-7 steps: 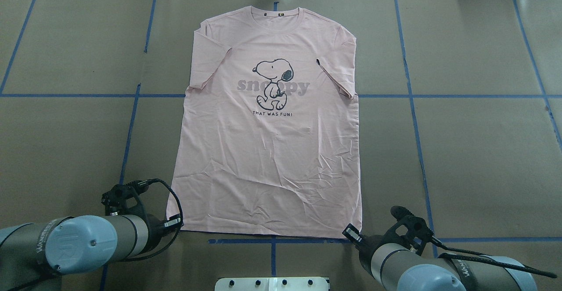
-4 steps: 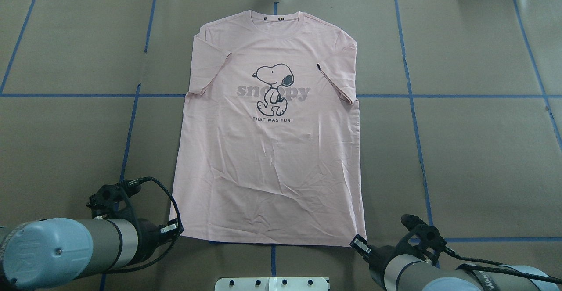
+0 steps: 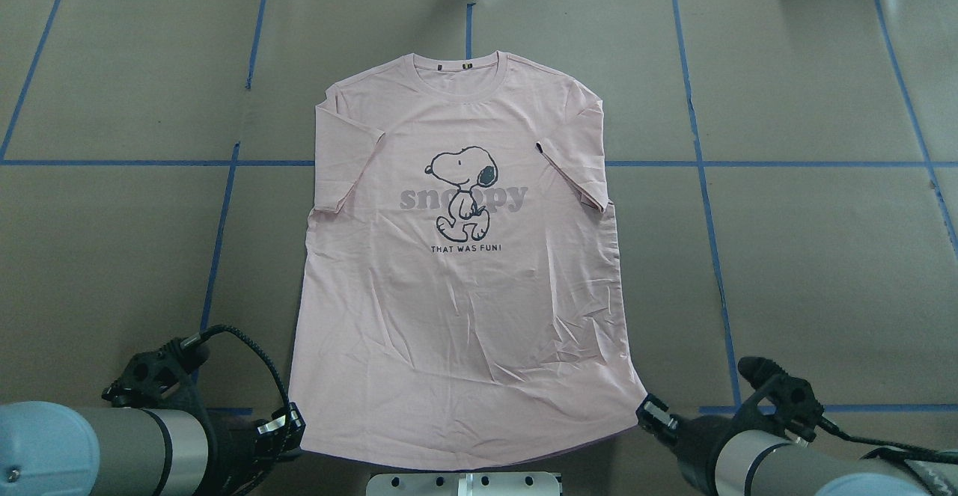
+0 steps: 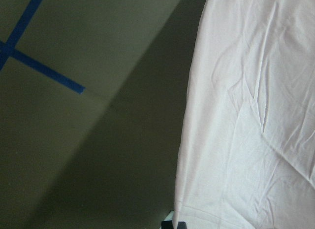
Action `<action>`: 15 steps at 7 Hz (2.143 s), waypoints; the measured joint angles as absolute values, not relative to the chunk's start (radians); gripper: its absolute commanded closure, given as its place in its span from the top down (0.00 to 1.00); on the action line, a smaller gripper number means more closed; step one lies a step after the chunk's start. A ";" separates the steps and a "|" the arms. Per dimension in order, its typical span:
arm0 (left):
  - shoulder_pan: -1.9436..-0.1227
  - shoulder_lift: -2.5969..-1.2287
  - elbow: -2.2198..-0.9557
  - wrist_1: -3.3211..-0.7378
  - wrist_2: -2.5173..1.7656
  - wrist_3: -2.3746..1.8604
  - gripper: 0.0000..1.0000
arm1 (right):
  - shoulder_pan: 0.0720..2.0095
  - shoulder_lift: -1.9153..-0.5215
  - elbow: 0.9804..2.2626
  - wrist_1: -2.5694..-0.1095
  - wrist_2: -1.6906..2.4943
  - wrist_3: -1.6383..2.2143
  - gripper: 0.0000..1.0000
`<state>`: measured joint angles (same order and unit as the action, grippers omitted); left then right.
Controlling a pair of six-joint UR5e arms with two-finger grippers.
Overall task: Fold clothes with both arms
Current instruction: 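Lift the hem with both grippers and fold it toward the collar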
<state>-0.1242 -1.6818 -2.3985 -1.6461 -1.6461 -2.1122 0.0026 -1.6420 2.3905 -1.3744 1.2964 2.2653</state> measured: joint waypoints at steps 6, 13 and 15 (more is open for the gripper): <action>-0.530 -1.871 -2.135 -1.649 -1.649 -1.754 0.00 | 0.548 -1.199 2.071 -1.582 1.512 1.843 0.00; -0.759 -2.082 -1.772 -1.805 -1.649 -1.618 0.00 | 0.781 -0.863 1.527 -1.456 1.589 1.698 0.00; -0.784 -2.098 -1.694 -1.864 -1.649 -1.572 0.00 | 0.795 -0.831 1.430 -1.397 1.590 1.688 0.00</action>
<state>-0.7838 -2.0979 -1.6939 -1.8636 -1.6494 -1.5720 0.7946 -0.8309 1.4299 -1.3969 1.5905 1.6875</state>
